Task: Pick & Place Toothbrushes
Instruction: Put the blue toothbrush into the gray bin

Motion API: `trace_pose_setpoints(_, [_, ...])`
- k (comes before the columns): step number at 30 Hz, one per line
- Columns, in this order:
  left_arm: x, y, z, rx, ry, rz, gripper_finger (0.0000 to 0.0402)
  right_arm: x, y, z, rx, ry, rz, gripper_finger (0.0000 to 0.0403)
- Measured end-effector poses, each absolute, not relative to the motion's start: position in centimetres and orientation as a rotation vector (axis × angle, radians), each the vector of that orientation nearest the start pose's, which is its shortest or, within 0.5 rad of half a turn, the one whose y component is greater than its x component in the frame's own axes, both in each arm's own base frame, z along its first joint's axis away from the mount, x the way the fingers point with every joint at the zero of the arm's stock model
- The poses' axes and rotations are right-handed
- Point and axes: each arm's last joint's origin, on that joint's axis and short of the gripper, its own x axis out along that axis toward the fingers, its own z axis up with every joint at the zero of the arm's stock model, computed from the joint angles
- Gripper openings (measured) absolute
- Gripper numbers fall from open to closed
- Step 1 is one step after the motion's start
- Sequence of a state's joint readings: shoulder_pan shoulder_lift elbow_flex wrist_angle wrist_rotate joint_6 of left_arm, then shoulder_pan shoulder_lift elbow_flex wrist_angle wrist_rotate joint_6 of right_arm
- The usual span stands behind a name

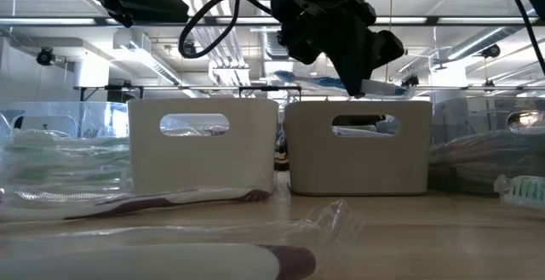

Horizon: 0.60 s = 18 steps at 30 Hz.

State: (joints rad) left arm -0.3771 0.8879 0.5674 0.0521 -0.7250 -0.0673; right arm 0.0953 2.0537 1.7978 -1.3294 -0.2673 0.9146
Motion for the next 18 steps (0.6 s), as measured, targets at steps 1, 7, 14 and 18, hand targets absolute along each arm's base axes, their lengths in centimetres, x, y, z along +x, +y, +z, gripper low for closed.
trace_pose_setpoints(1, [18.5, -5.2, 26.4, 0.073, 0.222, 0.353, 0.0207, 39.1, 4.5, 23.7, 0.852, 1.618, -0.464, 0.0026])
trace_pose_setpoints(7, [18.4, -5.2, 26.3, 0.068, 0.231, 0.355, 0.0207, 38.7, 4.3, 23.2, 0.92, 1.664, -0.454, 0.0027])
trace_pose_setpoints(14, [18.4, -5.2, 26.3, 0.066, 0.231, 0.355, 0.0207, 38.6, 3.4, 22.4, 0.932, 1.677, -0.477, 0.0027])
trace_pose_setpoints(18, [18.4, -5.2, 26.3, 0.066, 0.23, 0.355, 0.0207, 38.4, 2.9, 21.6, 0.942, 1.682, -0.493, 0.0027])
